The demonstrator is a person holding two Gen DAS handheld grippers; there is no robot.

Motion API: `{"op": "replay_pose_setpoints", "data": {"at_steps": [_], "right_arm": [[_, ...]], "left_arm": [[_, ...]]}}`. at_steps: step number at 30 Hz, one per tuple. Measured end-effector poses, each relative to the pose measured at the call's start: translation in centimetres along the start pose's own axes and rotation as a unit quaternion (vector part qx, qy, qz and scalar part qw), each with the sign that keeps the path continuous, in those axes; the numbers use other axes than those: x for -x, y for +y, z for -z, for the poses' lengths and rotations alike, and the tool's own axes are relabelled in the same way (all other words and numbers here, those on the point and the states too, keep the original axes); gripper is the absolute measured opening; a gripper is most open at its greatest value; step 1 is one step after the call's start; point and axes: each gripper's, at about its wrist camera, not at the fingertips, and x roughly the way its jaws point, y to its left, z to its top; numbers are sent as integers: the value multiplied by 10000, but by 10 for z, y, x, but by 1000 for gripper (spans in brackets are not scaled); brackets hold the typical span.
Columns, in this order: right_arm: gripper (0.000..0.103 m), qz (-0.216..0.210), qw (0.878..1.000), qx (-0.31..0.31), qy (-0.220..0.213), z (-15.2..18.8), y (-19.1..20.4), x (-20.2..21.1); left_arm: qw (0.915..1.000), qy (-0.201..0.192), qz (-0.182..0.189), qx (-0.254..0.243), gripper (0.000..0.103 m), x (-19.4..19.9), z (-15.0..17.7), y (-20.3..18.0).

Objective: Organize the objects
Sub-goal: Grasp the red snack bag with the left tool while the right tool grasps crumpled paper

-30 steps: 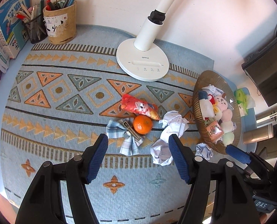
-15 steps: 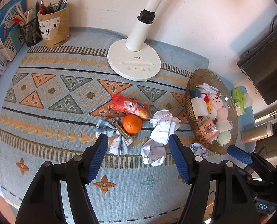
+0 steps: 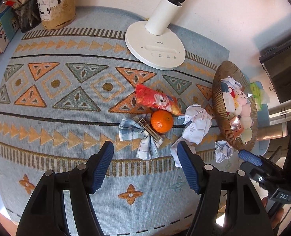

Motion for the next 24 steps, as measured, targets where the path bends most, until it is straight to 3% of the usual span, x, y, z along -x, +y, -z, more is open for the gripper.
{"op": "replay_pose_setpoints", "data": {"at_steps": [2,5,8,11,16,20,21,22,24], "right_arm": [[65,-84,9994,-321,108,-2,-3,-14],[65,-207,9959,-868,135,-10,-11,-28],[65,-82,9923,-1238,32,-22,-13,-39],[65,36,9870,-1609,-33,-30,-15,-52],[65,44,9756,-2194,-71,-38,-22,-72],[64,93,9709,-2380,-245,-40,-27,-78],[61,139,9702,-2397,-336,-39,-27,-76],[46,153,9707,-2363,-413,-39,-26,-73],[45,141,9745,-2162,-586,-39,-21,-63]], "left_arm": [[9997,67,9,-214,66,-9,-12,-3],[9933,127,-407,-1074,66,-23,-32,-15],[9778,296,-593,-1988,66,-39,-50,-24],[9607,742,-389,-2645,66,-59,-62,-28],[9308,1075,-219,-3486,67,-83,-70,-44],[9233,1258,3,-3629,67,-97,-78,-51],[9236,1329,130,-3594,66,-100,-79,-50],[9247,1371,240,-3544,64,-102,-80,-50],[9279,1366,388,-3448,58,-102,-80,-47]]}}
